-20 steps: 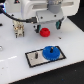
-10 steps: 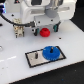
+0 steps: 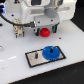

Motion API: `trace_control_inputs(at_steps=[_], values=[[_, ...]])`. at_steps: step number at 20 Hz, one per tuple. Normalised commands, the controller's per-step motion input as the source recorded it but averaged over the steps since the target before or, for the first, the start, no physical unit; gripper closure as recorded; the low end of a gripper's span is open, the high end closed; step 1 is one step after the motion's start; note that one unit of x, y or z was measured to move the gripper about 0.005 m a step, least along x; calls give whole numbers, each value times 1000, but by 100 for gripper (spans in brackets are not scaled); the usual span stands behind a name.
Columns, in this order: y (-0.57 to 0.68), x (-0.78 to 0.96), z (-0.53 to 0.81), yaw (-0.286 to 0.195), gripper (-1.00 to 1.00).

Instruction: Insert the blue gear onto the right peg, followed by the red gear

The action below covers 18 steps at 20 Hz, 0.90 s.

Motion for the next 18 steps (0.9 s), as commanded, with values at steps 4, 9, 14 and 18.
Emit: trace_control_inputs(at_steps=[4, 9, 14, 18], values=[[-1, 6, 0, 0, 100], [7, 58, 270, 0, 100], [-11, 264, 534, 0, 100], [-74, 413, 481, 0, 100]])
